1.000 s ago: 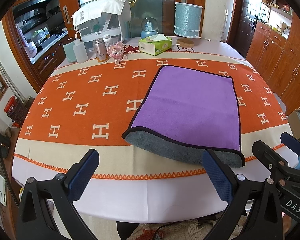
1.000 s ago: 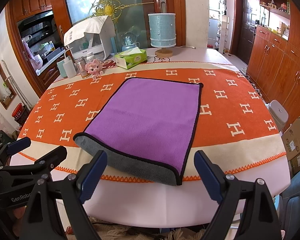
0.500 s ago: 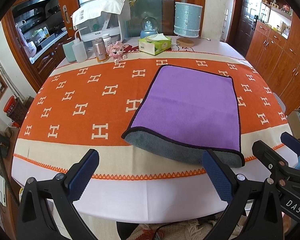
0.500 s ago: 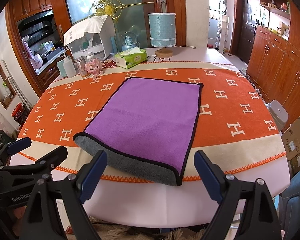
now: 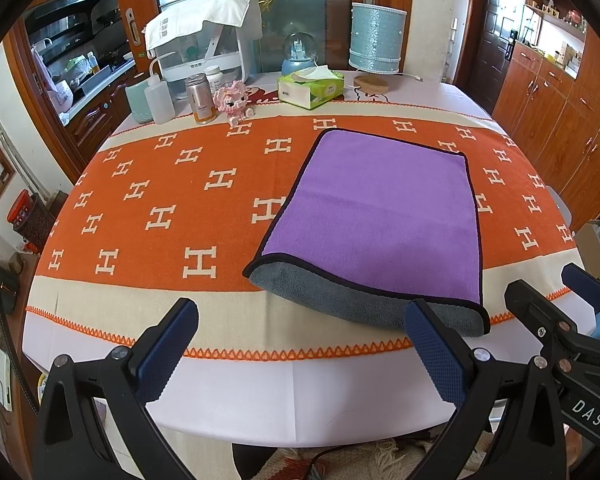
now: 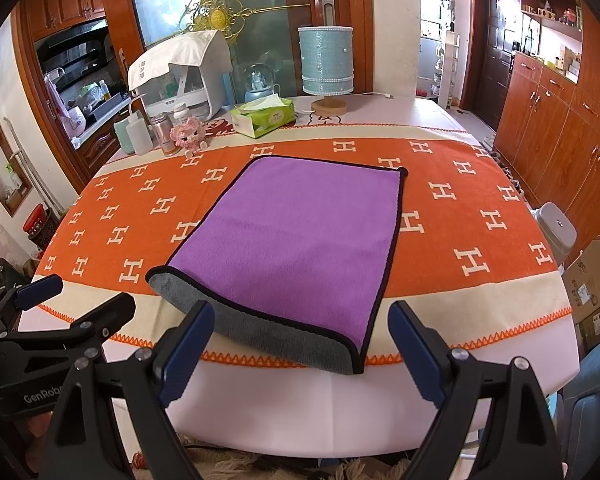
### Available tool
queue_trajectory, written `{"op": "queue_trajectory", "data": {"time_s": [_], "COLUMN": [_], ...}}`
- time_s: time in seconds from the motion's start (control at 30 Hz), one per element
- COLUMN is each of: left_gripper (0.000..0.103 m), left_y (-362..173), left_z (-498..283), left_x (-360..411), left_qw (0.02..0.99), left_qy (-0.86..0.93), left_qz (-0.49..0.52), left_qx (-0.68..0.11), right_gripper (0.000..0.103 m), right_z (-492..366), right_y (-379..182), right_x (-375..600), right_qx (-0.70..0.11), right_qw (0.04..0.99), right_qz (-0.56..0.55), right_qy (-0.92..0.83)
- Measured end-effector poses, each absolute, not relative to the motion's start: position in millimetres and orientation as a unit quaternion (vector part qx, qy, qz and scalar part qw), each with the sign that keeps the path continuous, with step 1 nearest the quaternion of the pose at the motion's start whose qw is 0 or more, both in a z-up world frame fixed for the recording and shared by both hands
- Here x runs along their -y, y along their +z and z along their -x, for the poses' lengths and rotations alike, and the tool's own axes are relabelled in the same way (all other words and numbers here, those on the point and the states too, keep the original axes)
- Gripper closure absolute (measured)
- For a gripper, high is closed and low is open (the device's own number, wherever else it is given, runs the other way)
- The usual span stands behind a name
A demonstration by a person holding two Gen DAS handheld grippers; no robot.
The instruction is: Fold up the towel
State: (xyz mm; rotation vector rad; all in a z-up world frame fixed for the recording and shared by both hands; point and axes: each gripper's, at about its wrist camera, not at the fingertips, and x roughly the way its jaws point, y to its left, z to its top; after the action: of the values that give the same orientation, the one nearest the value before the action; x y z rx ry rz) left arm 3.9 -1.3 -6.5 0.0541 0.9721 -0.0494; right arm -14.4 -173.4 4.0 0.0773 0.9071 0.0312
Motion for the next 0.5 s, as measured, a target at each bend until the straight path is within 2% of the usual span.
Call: {"op": "queue_trajectory", "data": {"time_s": [0.5], "left_gripper": [0.001], "left_y": [-6.7], "left_z": [-4.7], "left_x": [1.1], "left_qw": [0.883], "left_qy": [-0.025], "left_qz": [-0.024], "left_qx": [-0.468], "right_gripper": [0.014], "right_z": [13.5], "right_y": [2.5], "right_x": [172.3], "right_qx": [-0.437], "right_qw": [0.899], "right_qz": [-0.033], "right_qy": [0.013]}}
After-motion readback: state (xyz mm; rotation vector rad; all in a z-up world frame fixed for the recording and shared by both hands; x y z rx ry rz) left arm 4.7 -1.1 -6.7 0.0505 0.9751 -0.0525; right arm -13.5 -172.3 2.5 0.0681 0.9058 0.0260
